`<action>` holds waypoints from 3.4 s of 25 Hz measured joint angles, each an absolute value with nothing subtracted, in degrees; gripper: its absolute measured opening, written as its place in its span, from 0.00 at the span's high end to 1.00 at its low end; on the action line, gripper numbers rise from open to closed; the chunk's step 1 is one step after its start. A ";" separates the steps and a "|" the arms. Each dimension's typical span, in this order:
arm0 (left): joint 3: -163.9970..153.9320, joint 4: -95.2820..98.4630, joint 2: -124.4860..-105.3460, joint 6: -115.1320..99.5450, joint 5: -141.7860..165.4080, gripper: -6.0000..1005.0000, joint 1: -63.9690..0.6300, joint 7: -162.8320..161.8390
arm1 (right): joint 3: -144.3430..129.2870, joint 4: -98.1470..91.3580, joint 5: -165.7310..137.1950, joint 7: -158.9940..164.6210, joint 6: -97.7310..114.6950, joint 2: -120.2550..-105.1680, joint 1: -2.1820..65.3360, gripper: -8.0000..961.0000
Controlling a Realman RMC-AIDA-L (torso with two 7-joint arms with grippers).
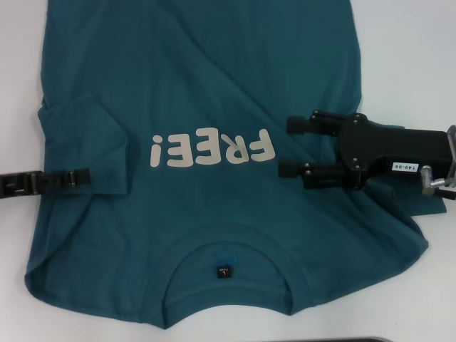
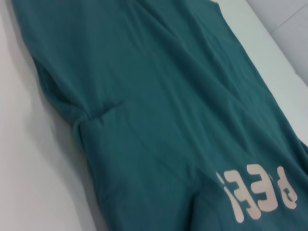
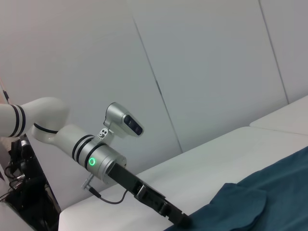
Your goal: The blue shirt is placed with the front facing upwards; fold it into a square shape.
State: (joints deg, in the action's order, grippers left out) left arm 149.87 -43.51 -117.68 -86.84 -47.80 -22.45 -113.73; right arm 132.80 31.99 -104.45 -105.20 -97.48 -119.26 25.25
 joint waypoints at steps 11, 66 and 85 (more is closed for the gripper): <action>148.62 -43.51 -117.79 -87.28 -47.28 0.30 -22.67 -113.72 | 132.80 31.99 -104.32 -105.10 -97.47 -119.26 25.32 0.05; 145.32 -44.13 -119.11 -92.17 -47.18 0.30 -23.96 -113.13 | 133.04 32.03 -104.34 -105.38 -97.99 -119.10 24.96 0.05; 145.94 -45.22 -120.19 -100.59 -51.96 0.28 -25.32 -111.30 | 133.07 32.08 -104.63 -105.30 -97.82 -119.08 24.95 0.05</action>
State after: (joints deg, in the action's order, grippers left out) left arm 145.94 -45.22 -120.19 -100.59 -51.96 -25.31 -111.30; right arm 133.07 32.08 -104.63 -105.30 -97.82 -119.08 24.95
